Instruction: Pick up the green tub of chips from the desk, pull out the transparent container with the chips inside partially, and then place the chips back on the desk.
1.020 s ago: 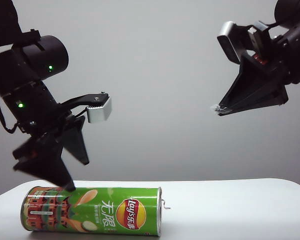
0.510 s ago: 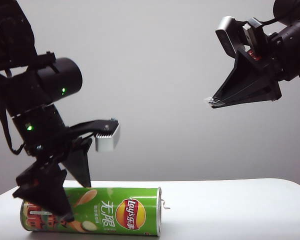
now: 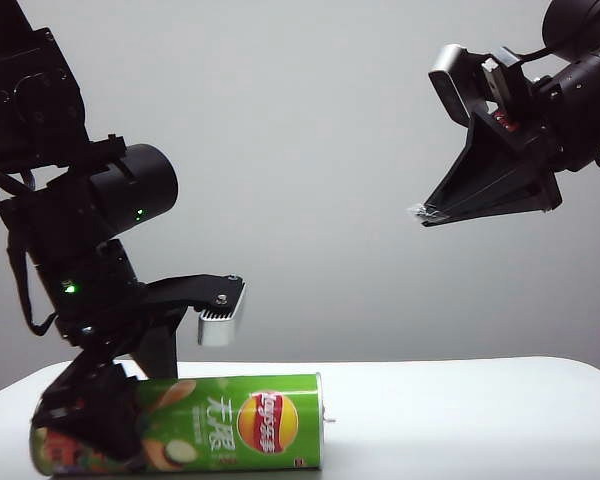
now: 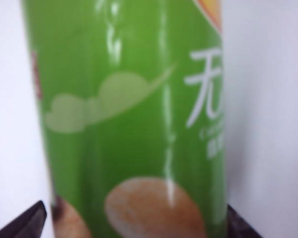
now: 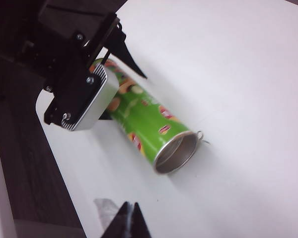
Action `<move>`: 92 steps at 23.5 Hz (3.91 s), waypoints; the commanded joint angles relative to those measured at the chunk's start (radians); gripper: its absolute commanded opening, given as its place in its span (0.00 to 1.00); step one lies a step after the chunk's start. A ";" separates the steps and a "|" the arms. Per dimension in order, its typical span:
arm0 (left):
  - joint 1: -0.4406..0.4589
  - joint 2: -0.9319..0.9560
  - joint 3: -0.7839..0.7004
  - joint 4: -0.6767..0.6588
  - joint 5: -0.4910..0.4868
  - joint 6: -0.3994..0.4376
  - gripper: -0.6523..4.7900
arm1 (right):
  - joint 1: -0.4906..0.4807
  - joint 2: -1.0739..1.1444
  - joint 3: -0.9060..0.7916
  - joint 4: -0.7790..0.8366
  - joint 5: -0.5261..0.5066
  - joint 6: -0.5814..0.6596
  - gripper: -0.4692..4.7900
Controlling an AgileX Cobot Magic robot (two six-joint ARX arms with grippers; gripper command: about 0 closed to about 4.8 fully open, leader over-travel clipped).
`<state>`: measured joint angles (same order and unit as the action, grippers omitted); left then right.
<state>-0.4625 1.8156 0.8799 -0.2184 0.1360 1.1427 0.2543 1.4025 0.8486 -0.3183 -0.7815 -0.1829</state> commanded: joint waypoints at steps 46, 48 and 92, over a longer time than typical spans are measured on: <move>-0.026 -0.443 0.003 -0.020 0.132 -0.155 0.73 | -0.014 -0.003 0.159 0.061 -0.325 0.273 0.27; -0.026 -0.443 0.003 -0.017 0.154 -0.168 0.73 | -0.014 -0.003 0.159 0.061 -0.325 0.288 0.27; -0.055 -0.442 0.002 0.139 0.160 -0.183 0.73 | 0.003 0.128 0.159 0.406 -0.294 0.653 0.27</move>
<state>-0.5179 1.3796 0.8799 -0.1116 0.2810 0.9668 0.2550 1.5341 1.0023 0.0673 -1.0676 0.4602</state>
